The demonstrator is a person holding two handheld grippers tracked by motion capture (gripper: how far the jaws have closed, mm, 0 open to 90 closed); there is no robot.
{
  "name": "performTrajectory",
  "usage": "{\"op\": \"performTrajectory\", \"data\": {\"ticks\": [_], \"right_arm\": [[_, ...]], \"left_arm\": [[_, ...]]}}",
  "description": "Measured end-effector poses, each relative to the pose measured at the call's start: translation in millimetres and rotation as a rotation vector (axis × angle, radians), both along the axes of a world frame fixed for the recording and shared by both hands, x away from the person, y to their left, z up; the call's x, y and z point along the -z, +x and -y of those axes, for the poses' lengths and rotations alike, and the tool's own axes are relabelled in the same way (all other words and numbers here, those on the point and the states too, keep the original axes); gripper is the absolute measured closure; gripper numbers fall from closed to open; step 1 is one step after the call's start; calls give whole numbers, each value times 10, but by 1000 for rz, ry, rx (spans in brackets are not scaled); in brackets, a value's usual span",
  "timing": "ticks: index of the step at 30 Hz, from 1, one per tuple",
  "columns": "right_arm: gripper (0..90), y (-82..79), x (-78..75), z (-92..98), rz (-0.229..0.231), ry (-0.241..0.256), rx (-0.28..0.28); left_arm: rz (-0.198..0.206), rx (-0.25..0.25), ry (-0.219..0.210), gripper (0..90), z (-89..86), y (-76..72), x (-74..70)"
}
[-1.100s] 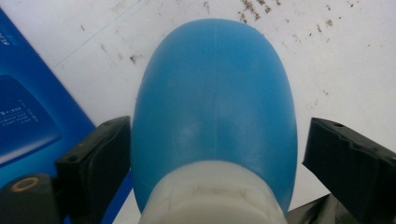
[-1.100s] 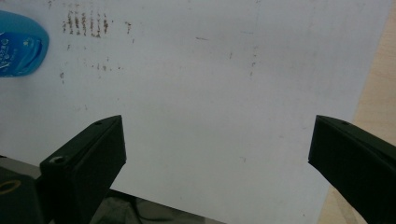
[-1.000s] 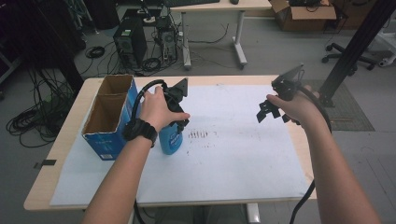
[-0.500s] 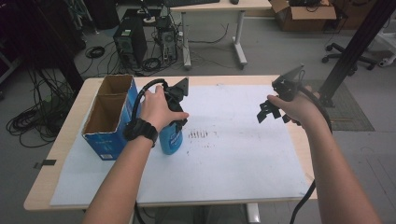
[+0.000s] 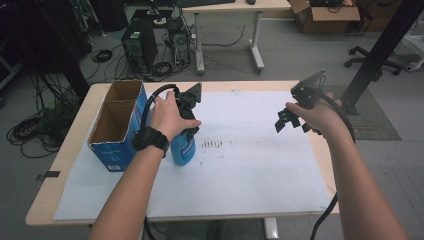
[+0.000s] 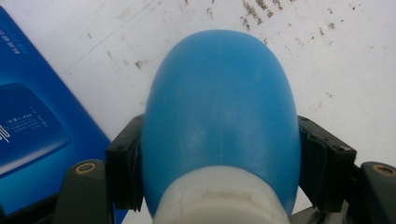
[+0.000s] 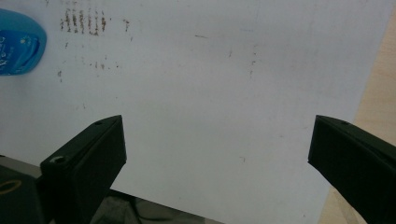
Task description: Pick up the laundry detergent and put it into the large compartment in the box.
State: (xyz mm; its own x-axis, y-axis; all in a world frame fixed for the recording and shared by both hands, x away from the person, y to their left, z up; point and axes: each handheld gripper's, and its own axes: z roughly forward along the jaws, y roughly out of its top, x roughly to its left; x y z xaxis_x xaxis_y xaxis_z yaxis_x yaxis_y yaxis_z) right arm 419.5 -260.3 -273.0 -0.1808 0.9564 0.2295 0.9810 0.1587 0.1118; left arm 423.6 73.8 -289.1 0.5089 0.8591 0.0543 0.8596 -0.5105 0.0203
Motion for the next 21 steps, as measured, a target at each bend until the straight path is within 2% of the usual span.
{"op": "performTrajectory", "data": {"ticks": [21], "right_arm": [[42,1,-3,-1,0,-1,-3]], "left_arm": [[-7,11,14,367,-10,12,-15]]}}
